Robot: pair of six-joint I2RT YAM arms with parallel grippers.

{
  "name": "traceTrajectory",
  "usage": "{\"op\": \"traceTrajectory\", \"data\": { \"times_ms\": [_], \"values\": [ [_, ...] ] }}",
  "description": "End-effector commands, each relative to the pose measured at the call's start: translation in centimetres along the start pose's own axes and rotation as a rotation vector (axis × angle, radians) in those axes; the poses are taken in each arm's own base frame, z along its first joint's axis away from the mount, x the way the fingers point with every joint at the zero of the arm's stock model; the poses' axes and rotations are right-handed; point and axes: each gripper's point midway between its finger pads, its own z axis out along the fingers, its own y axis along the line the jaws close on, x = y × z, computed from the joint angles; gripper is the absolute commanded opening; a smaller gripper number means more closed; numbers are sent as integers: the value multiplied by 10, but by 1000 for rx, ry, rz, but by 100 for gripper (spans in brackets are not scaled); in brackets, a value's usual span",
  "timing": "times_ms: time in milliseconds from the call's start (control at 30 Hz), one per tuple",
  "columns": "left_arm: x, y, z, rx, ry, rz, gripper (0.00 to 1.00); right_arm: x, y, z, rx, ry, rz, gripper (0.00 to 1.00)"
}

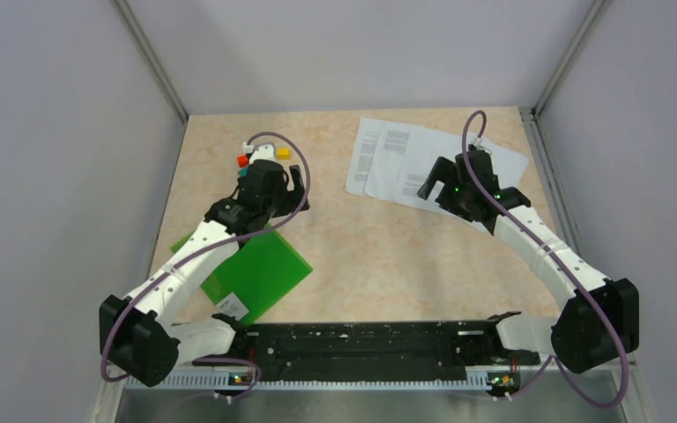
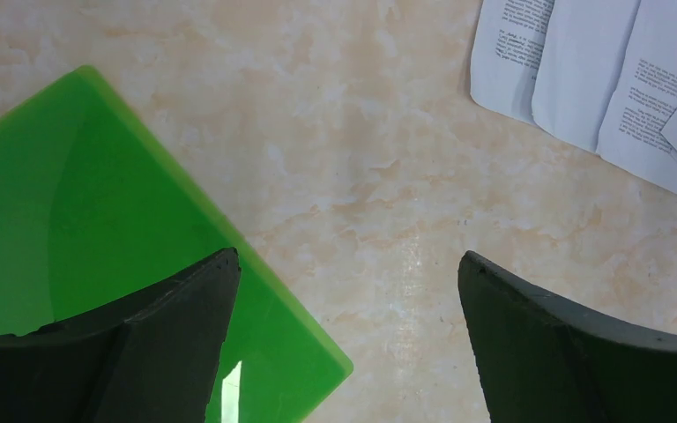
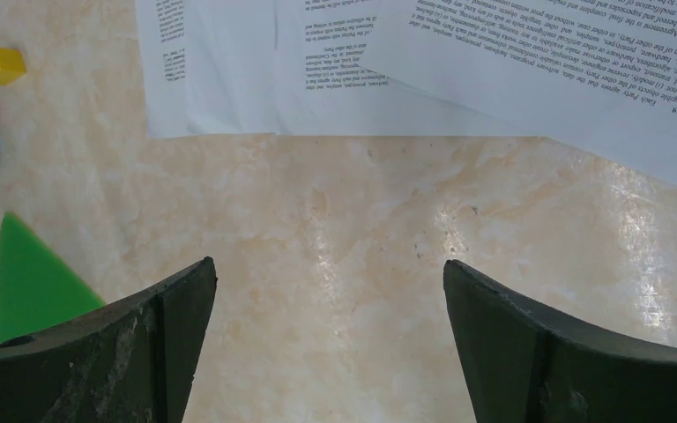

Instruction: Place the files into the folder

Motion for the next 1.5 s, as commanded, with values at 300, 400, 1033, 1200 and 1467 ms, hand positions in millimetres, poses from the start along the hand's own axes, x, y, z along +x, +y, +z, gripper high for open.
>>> {"op": "traceTrajectory", "data": {
  "times_ms": [300, 400, 1033, 1200, 1467],
  "values": [
    [-17, 31, -10, -134, -83, -96, 98, 14, 40, 0, -130, 10, -92, 99],
    [-13, 51, -12, -207, -77, -162, 98, 32, 64, 7, -170, 44, -145, 99],
    [70, 249, -34, -701, -121, -734, 98, 140, 198, 65, -474, 283, -533, 99],
    [85, 268, -24, -670, -122, -869, 98, 148, 214, 72, -514, 290, -567, 99],
    [103, 290, -20, -685, -145, -1009, 98, 161, 216, 82, -548, 310, -603, 99]
  ]
}}
